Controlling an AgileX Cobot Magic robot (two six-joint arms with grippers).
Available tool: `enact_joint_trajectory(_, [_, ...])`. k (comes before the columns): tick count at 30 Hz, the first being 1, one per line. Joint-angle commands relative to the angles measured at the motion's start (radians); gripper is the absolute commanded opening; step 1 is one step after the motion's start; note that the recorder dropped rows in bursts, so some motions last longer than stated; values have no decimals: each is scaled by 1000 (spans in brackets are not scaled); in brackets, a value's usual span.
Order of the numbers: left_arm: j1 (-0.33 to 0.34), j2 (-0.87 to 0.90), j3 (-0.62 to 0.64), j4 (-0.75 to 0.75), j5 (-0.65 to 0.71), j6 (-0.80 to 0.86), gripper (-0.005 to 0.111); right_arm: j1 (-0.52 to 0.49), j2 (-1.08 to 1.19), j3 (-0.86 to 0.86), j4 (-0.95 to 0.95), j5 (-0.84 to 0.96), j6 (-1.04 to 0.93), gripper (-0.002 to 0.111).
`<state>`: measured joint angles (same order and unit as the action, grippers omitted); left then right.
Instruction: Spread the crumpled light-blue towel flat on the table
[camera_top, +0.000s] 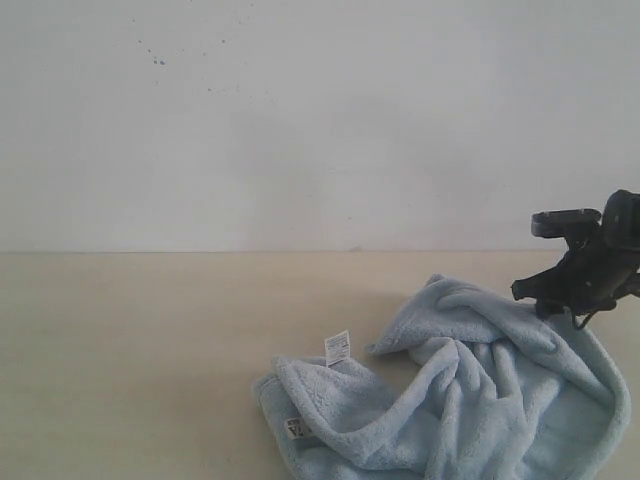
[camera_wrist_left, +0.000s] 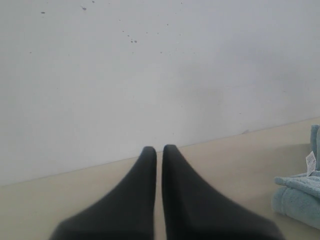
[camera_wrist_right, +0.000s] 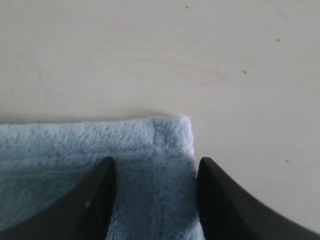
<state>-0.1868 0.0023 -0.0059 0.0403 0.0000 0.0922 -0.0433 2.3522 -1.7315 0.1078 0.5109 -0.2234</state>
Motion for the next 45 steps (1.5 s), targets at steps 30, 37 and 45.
enact_joint_trajectory(30, [3,-2,6,-11,0,-8,4,-455,-232,169,-253,274,93,4])
enact_joint_trajectory(37, [3,-2,6,-11,0,-8,4,-466,-420,411,-228,128,108,40])
enact_joint_trajectory(45, [3,-2,6,-11,0,-8,4,-370,-718,466,481,184,-251,42])
